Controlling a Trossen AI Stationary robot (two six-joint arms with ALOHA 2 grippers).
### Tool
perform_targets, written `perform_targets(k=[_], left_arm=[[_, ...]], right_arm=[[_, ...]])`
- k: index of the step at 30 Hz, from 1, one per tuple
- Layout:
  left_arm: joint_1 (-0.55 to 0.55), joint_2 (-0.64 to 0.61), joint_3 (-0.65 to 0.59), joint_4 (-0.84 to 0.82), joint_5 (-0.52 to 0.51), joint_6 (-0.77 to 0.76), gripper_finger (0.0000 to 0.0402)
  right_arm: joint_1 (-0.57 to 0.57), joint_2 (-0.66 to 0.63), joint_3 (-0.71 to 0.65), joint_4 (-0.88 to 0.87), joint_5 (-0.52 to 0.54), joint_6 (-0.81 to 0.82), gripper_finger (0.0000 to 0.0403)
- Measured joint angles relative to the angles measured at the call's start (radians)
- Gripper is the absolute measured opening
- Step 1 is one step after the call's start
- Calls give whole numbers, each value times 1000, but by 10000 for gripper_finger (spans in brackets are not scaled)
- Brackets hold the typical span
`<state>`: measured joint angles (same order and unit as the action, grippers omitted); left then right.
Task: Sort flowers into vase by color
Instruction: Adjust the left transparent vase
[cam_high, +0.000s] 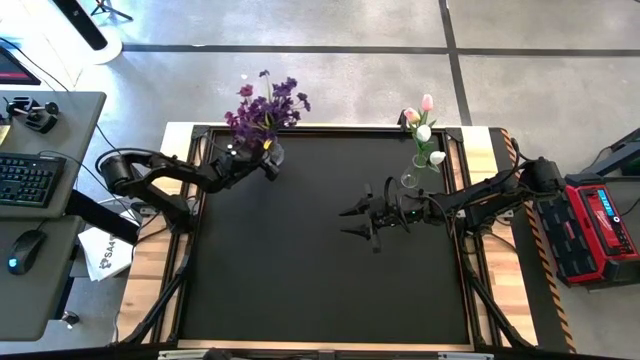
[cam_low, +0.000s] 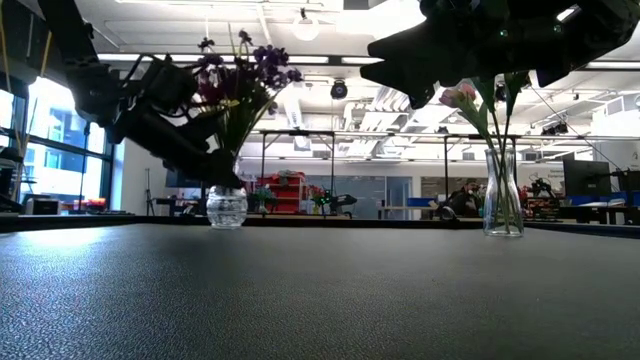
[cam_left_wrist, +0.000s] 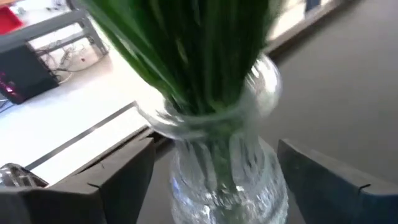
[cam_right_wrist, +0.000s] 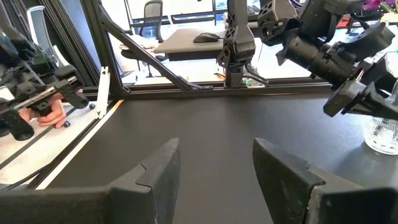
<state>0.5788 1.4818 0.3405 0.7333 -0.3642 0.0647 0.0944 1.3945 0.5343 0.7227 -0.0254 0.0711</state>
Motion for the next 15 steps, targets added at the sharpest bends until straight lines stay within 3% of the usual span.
perform_targets(k=[6, 15], left_arm=[[3, -17, 0, -62, 12, 26, 335], [4, -137, -1, -238, 5, 42, 335]], right_arm=[[0, 0, 0, 0, 0, 0, 185], [0, 0, 0, 0, 0, 3, 185]])
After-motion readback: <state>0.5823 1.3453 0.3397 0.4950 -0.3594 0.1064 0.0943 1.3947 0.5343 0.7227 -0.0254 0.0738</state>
